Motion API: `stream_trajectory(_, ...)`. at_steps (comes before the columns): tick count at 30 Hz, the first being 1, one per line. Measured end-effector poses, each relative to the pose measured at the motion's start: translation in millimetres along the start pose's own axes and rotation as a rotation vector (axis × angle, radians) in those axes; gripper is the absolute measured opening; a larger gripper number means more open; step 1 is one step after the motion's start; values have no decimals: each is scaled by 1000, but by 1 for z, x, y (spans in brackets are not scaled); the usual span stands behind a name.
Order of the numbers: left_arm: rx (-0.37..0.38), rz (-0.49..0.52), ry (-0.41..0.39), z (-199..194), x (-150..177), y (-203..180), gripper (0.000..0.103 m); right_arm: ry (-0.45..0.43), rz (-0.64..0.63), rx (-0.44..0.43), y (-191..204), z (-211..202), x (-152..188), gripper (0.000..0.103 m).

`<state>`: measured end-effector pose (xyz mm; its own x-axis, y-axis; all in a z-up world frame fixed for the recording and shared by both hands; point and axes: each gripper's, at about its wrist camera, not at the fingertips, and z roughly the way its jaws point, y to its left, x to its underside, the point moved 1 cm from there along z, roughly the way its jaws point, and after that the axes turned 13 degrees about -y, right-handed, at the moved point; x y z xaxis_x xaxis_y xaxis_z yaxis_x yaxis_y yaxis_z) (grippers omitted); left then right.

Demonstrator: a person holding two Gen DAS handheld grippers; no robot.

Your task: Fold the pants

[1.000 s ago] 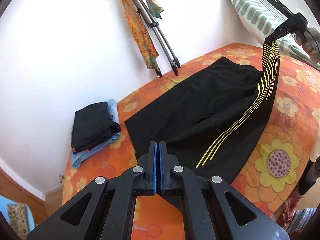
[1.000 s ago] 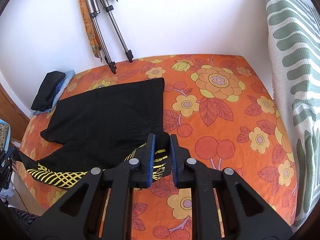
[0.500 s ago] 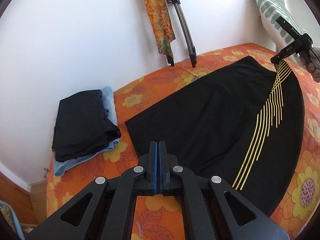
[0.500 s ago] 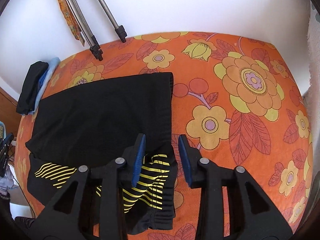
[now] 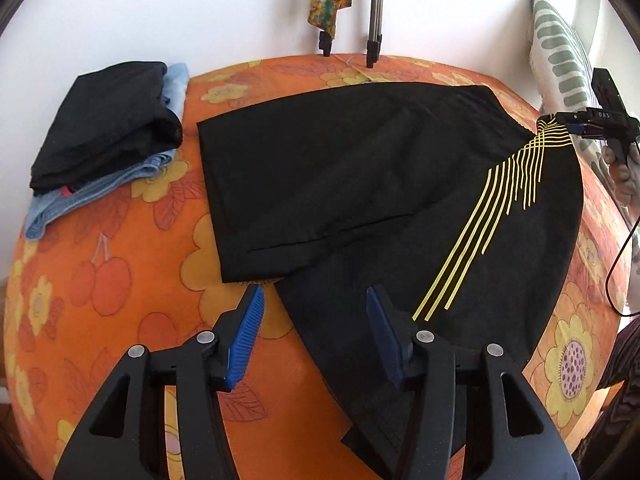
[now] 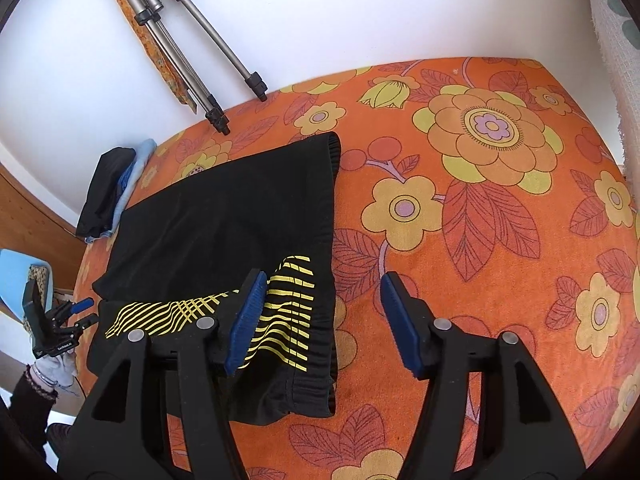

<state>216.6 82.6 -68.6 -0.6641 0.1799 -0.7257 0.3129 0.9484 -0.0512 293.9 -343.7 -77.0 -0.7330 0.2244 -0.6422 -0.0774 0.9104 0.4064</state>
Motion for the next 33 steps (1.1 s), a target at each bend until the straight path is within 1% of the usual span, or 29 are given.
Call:
stream_trajectory(2, -20, 3, 19, 8, 4, -3, 53, -5, -5, -8, -1, -2, 2, 62)
stream_trajectory(4, -29, -6, -2, 10, 5, -3, 51, -15, -20, -8, -2, -4, 3, 63)
stream_trajectory(5, -29, -15, -16, 10, 5, -4, 42, -18, -25, -13, -3, -5, 3, 65)
stream_trajectory(6, -34, -17, -28, 10, 5, -4, 36, -22, -27, -12, -4, -6, 4, 66)
stream_trajectory(8, -26, -11, -42, 10, 5, -9, 5, -32, -15, -19, -8, -8, 4, 72)
stream_trajectory(12, -54, 41, -65, 10, 6, -20, 3, -28, 5, -51, -14, -1, 6, 75)
stream_trajectory(13, -58, 39, -67, 9, 6, -20, 3, -28, 6, -60, -15, 3, 7, 77)
stream_trajectory(15, -62, 24, -77, 6, 4, -19, 3, -32, 0, -63, -13, 10, 7, 78)
stream_trajectory(18, -87, 17, -112, -4, -1, -16, 2, -36, -6, -95, -7, 18, 10, 78)
stream_trajectory(20, -108, 23, -147, -15, -5, -15, 2, -41, -27, -86, -1, 21, 11, 78)
stream_trajectory(24, -138, 37, -195, -30, -13, -13, 3, -43, -55, -117, 11, 22, 12, 78)
stream_trajectory(25, -145, 34, -202, -32, -15, -11, 3, -49, -62, -113, 13, 21, 11, 75)
stream_trajectory(26, -152, 33, -210, -33, -17, -10, 2, -55, -68, -106, 15, 21, 11, 65)
stream_trajectory(27, -154, 33, -215, -33, -19, -9, 2, -50, -72, -110, 17, 21, 10, 58)
stream_trajectory(28, -158, 38, -222, -34, -21, -9, 2, -46, -75, -112, 19, 21, 9, 43)
stream_trajectory(29, -161, 45, -229, -34, -23, -10, 2, -48, -80, -101, 21, 22, 9, 34)
stream_trajectory(30, -165, 52, -236, -35, -24, -10, 2, -48, -86, -96, 23, 23, 8, 30)
stream_trajectory(31, -170, 57, -243, -36, -25, -11, 2, -47, -88, -98, 24, 25, 8, 23)
stream_trajectory(33, -177, 62, -252, -35, -28, -11, 3, -53, -96, -81, 26, 27, 8, 23)
